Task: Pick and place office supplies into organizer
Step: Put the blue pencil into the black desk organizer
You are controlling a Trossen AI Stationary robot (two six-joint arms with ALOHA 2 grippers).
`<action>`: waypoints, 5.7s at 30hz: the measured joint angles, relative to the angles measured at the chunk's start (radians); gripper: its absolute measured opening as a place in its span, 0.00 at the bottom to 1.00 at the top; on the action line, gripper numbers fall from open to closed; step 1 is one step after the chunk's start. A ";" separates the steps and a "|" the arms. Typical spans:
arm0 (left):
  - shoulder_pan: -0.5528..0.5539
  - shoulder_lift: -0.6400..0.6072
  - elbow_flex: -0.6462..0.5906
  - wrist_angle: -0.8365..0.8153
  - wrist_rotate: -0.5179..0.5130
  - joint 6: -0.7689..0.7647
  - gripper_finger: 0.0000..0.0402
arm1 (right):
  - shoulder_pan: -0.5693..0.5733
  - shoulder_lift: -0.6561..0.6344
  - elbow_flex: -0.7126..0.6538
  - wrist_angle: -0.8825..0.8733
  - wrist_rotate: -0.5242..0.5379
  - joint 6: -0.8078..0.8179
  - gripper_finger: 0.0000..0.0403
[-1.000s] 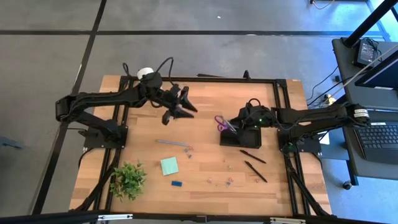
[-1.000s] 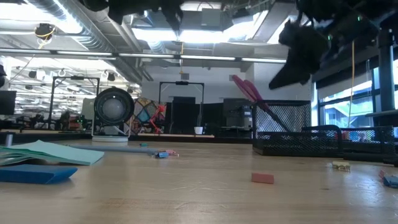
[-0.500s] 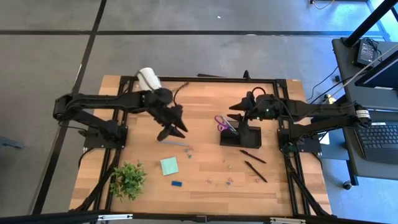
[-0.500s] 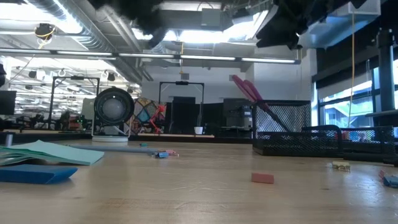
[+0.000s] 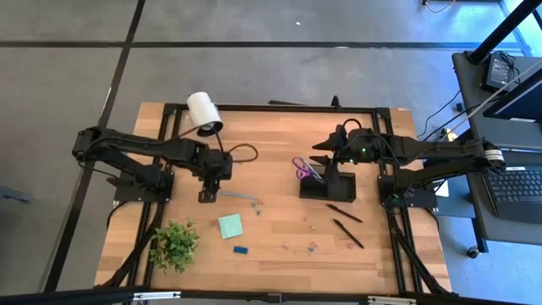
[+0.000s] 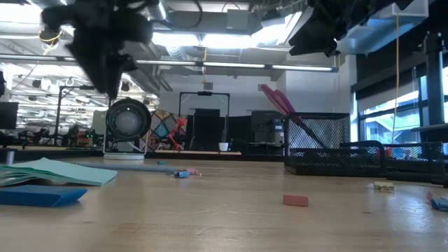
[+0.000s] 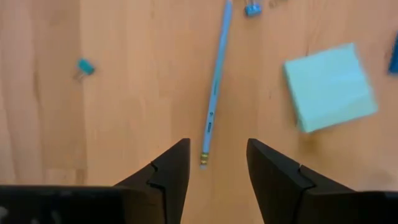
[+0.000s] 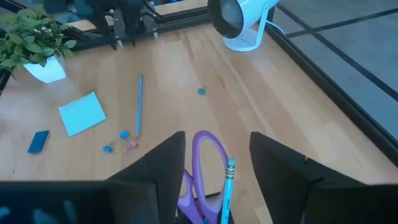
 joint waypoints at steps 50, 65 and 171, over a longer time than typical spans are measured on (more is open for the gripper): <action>-0.012 0.195 -0.306 0.302 -0.032 -0.075 0.18 | 0.000 0.000 -0.002 0.001 0.000 -0.011 0.46; -0.012 0.195 -0.305 0.306 -0.031 -0.075 0.03 | 0.000 0.000 -0.002 0.001 0.000 -0.010 0.46; 0.115 0.166 0.373 0.639 -0.229 0.400 0.36 | -0.176 0.041 -0.001 0.120 -0.141 0.300 0.06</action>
